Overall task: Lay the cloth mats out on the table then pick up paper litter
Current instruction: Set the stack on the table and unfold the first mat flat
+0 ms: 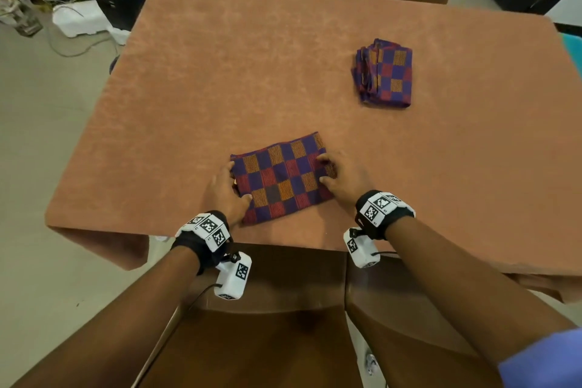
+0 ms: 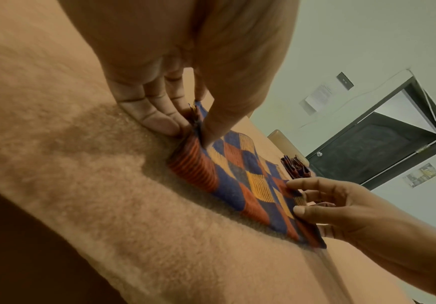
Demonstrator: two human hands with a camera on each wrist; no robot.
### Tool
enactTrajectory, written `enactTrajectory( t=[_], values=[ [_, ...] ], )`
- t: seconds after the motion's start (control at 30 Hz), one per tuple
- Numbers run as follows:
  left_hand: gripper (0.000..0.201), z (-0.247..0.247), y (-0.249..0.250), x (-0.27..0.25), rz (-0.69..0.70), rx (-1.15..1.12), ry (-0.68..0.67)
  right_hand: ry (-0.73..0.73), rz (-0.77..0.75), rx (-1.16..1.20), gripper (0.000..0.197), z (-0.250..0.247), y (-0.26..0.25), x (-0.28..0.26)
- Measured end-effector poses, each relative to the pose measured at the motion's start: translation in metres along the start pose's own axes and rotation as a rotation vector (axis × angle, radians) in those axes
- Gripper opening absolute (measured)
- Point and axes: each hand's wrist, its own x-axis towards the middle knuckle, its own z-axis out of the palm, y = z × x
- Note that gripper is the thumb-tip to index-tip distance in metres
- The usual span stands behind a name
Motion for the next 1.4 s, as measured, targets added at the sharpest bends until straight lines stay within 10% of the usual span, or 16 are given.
enactTrajectory(
  t=[0.27,0.47,0.67,0.87,1.0,1.27,1.4],
  values=[
    [0.070,-0.014,0.018,-0.016,0.111,0.120,0.084,0.053,-0.222,0.259,0.034,-0.013,-0.022,-0.011],
    [0.100,-0.055,0.075,-0.023,0.596,0.339,0.123,-0.146,-0.524,0.073,0.036,-0.056,-0.075,-0.006],
    [0.027,-0.092,0.129,-0.016,0.807,0.556,0.029,-0.060,-0.636,0.056,0.031,-0.080,-0.110,0.007],
    [0.031,-0.115,0.126,-0.023,0.759,0.457,0.019,-0.178,-0.477,-0.014,0.071,-0.103,-0.094,0.016],
    [0.017,-0.127,0.112,-0.027,0.681,0.388,0.050,-0.293,-0.371,-0.108,0.037,-0.126,-0.104,0.041],
    [0.031,-0.154,0.055,-0.006,0.378,-0.352,0.101,0.171,-0.637,-0.494,0.029,-0.133,-0.226,0.105],
    [0.025,-0.165,-0.009,0.007,0.110,-0.290,0.230,0.165,-0.662,-0.538,0.044,-0.070,-0.278,0.124]
  ],
)
